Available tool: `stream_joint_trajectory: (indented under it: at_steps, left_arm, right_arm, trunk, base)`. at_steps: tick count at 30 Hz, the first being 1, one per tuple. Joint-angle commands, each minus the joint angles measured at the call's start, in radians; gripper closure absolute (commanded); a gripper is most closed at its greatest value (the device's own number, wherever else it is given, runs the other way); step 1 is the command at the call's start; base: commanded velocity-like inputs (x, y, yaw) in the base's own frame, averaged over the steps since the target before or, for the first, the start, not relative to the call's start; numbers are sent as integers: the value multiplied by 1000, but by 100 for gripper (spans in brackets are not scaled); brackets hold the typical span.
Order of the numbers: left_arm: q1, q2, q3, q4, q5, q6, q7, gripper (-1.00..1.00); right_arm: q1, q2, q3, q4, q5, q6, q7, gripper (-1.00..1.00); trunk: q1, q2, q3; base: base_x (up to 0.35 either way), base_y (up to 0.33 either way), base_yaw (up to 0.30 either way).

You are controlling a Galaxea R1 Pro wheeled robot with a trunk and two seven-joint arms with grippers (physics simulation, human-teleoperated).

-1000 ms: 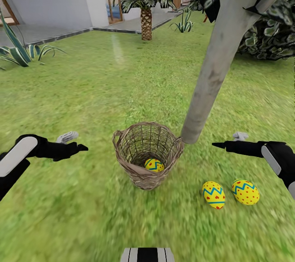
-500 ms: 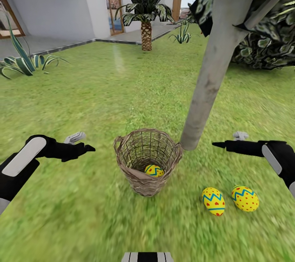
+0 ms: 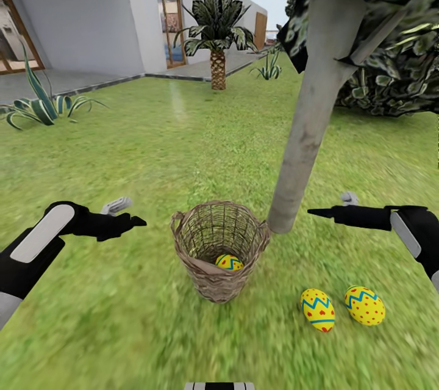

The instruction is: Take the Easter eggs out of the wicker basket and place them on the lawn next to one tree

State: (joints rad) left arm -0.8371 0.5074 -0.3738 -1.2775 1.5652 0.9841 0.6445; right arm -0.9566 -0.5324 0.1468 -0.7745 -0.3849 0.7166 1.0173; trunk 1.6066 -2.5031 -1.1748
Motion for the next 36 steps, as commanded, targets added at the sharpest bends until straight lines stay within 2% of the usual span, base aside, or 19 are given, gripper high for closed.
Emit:
stream_joint_trajectory:
  at_steps: [1, 7, 8, 10, 11, 12, 13, 14, 15, 16, 19, 23, 24, 26, 31, 33, 36]
  left_arm:
    - [-1, 0, -2, 1, 10, -1, 10, -100]
    - [-1, -1, -2, 3, 10, -1, 10, -100]
    - [-1, -1, -3, 3, 10, -1, 10, -100]
    - [-1, -2, -3, 3, 10, -1, 10, -100]
    - [-1, -6, -5, 3, 10, -1, 10, -100]
    - [-1, -13, -11, 3, 10, -2, 12, -100]
    - [-1, -22, -25, 7, 9, -2, 24, -100]
    - [-2, -49, -49, 19, 9, -2, 81, -100]
    - [-2, -56, -51, 21, 9, -2, 95, -100]
    - [-2, -76, -56, 28, 9, -3, 140, -100]
    - [-2, -103, -60, 35, 9, -4, 234, -100]
    - [-2, -111, -60, 37, 10, -4, 291, -100]
    - [-2, -112, -58, 38, 10, -4, 301, -100]
    - [-2, -112, -57, 37, 10, -4, 305, -100]
    - [-2, -107, -53, 37, 10, -4, 309, -100]
    - [-2, -104, -53, 36, 10, -4, 309, -100]
    - [-3, -103, -53, 31, 5, -4, 309, -100]
  right_arm:
    - [-1, 1, 4, -1, -6, 6, 16, -100]
    - [1, 10, 7, -14, -8, 7, 23, -100]
    - [3, 19, 7, -17, -8, 8, 23, -100]
    - [4, 42, 7, -19, -9, 8, 22, -100]
    - [5, 64, 7, -19, -7, 8, 19, -100]
    - [5, 91, 8, -20, -6, 9, 15, -100]
    - [5, 134, 11, -20, -1, 9, 6, -100]
    - [5, 214, 44, -20, 38, 8, -60, -100]
    - [5, 229, 53, -20, 48, 8, -80, -100]
    - [5, 271, 75, -20, 81, 8, -154, -100]
    - [5, 339, 93, -20, 110, 7, -316, -100]
    - [6, 387, 101, -20, 121, 6, -455, -100]
    - [6, 411, 103, -19, 122, 6, -531, -100]
    - [6, 433, 105, -19, 122, 6, -603, -100]
    - [6, 510, 106, -21, 121, 7, -880, -100]
    - [6, 533, 107, -21, 122, 7, -950, -100]
    - [6, 557, 112, -22, 122, 8, -994, -100]
  trunk:
    - [-1, 0, 3]
    - [-3, 1, 26]
    - [-4, 2, 30]
    - [-5, 2, 38]
    - [-5, 2, 42]
    - [-6, 2, 46]
    - [-6, 3, 49]
    - [-6, 3, 53]
    - [-8, 6, 57]
    - [-12, 13, 60]
    - [-24, 34, 69]
    - [-39, 62, 82]
    - [-43, 69, 85]
    - [-51, 83, 91]
    - [-66, 111, 104]
    - [-66, 111, 104]
    - [-66, 111, 104]
  base:
    - [0, 0, 0]
    - [0, 0, 0]
    - [0, 0, 0]
    - [0, 0, 0]
    - [0, 0, 0]
    - [0, 0, 0]
    - [0, 0, 0]
    - [0, 0, 0]
    - [0, 0, 0]
    - [0, 0, 0]
    - [0, 0, 0]
    - [0, 0, 0]
    - [0, 0, 0]
    - [0, 0, 0]
    - [0, 0, 0]
    - [0, 0, 0]
    - [0, 0, 0]
